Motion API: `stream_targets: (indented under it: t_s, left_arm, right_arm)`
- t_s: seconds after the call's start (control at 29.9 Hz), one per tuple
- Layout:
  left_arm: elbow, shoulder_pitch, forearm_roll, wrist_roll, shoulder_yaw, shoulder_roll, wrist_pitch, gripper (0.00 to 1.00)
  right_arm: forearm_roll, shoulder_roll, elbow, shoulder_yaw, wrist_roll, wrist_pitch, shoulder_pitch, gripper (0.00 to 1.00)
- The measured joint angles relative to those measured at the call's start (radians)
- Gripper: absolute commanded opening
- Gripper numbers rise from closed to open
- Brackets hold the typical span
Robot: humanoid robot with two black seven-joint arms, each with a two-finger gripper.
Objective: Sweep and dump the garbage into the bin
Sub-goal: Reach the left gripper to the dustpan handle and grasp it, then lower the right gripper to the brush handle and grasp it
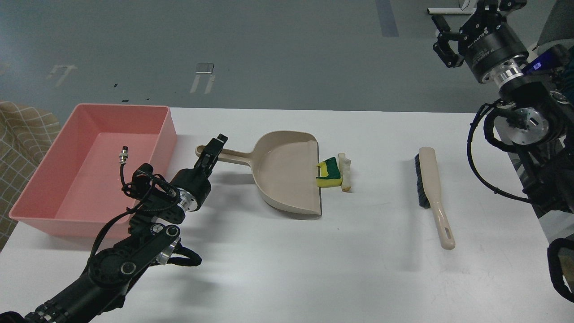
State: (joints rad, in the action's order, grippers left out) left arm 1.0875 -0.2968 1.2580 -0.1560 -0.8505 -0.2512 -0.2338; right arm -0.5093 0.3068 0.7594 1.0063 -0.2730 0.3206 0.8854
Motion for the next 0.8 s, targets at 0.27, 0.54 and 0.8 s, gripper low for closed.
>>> stream_targets:
  t_s: [0.27, 0.54, 0.8]
  left_arm:
    - [-0.001, 0.000, 0.000, 0.005, 0.020, -0.007, 0.001, 0.00]
    - [0.000, -0.006, 0.000, 0.005, 0.019, -0.004, 0.001, 0.00]
    - [0.000, -0.010, -0.002, 0.006, 0.019, -0.005, 0.001, 0.00]
  right_arm:
    - [0.000, 0.001, 0.000, 0.000, 0.000, 0.000, 0.001, 1.00]
    - [-0.034, 0.142, 0.107, -0.095, 0.021, 0.007, -0.034, 1.00]
    - [-0.154, 0.502, 0.354, -0.428, 0.038, 0.007, -0.049, 1.00]
